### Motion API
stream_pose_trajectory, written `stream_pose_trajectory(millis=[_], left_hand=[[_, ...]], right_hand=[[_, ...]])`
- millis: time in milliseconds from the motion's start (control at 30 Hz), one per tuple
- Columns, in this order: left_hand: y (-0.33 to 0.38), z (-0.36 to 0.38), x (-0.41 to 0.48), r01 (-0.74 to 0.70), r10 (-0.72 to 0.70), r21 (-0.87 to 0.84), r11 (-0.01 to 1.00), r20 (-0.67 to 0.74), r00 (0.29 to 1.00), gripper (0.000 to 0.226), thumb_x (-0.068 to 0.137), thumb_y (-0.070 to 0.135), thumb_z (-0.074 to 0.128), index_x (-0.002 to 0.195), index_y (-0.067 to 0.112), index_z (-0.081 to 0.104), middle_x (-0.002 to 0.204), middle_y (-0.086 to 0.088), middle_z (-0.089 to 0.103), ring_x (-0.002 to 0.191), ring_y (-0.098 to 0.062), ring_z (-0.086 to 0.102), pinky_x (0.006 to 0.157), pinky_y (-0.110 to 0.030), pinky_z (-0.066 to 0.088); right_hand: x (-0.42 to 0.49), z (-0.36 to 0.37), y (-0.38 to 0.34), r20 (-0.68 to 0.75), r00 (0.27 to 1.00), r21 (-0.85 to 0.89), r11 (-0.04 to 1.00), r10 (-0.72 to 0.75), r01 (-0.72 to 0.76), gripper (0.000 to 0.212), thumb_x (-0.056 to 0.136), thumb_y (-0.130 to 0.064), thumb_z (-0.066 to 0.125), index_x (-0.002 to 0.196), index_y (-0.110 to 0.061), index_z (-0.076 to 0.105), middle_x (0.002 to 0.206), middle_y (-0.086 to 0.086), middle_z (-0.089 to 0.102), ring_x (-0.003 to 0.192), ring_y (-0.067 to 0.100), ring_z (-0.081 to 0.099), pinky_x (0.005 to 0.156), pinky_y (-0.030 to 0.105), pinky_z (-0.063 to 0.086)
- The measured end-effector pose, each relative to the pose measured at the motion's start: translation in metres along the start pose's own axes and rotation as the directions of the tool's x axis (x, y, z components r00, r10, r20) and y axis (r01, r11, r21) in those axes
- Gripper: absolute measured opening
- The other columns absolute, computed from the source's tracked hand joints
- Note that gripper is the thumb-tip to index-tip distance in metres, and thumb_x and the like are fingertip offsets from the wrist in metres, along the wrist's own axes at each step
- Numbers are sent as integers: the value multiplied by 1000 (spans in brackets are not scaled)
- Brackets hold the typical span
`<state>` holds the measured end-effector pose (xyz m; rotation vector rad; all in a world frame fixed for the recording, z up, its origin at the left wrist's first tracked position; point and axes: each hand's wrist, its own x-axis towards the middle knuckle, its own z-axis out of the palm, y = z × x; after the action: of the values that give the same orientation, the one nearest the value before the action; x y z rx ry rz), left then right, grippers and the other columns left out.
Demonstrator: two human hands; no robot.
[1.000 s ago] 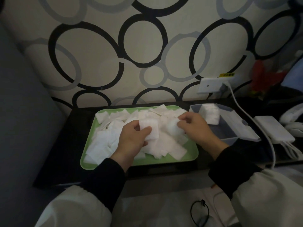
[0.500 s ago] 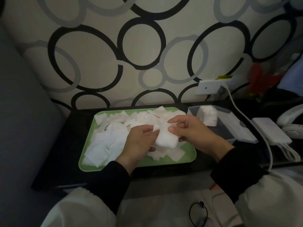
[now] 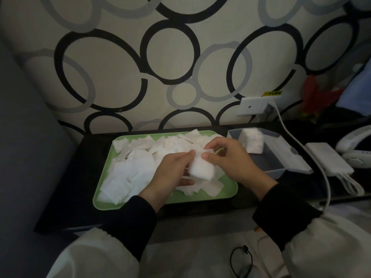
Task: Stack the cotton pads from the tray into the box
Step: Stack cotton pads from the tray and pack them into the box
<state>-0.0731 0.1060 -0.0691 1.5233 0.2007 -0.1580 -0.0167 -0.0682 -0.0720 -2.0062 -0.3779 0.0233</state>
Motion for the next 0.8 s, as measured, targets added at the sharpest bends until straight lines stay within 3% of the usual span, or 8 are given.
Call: stream_pose_trajectory(millis=[67,133,400,667,733,800], left_hand=[[0,-1,-2,-23,21,14,1000,92,996,12,95,24,66,105,24,72,99,3,77,94,-16,73,73,-29,58],[-2,-2,-1,-35,32,14,999,134,990,21,91,13,70,108,26,70,101,3,78,97,-14,73,76,-28,57],[-6,-5,4,2,3,-60,998,69,998,30,84,-2,73,106,18,69,88,0,78,84,-15,74,73,-26,59],[-6,-7,6,40,-39,-39,998,29,999,26,83,-3,74,100,16,71,86,-3,78,79,-17,74,68,-25,59],[-7,-8,6,53,-53,-34,998,12,999,26,83,-3,74,103,14,71,90,-5,78,82,-19,74,69,-25,59],[-7,-8,6,62,-63,-24,998,-6,998,26,84,-2,73,105,14,71,93,-5,78,82,-17,74,69,-25,58]], right_hand=[[0,-1,-1,-42,999,1,1000,3,-3,12,81,-20,80,86,-26,71,85,-6,65,70,11,60,68,29,52],[-1,-3,-3,-67,997,61,998,38,-34,13,80,-18,81,90,-19,72,87,-1,68,72,12,63,63,29,55],[-3,-9,-6,-66,982,269,951,175,-151,18,80,-12,80,95,-11,70,93,22,68,75,18,64,59,24,55],[-4,-14,-10,-81,976,265,948,201,-173,8,92,-18,66,98,-14,71,107,12,66,92,18,64,64,25,59],[-4,-17,-15,-140,968,311,938,207,-155,10,95,-16,62,101,-11,68,107,10,66,96,19,63,67,26,59],[-5,-23,-20,-105,972,391,907,210,-154,13,95,-12,60,104,-5,66,100,11,68,94,21,63,68,27,59]])
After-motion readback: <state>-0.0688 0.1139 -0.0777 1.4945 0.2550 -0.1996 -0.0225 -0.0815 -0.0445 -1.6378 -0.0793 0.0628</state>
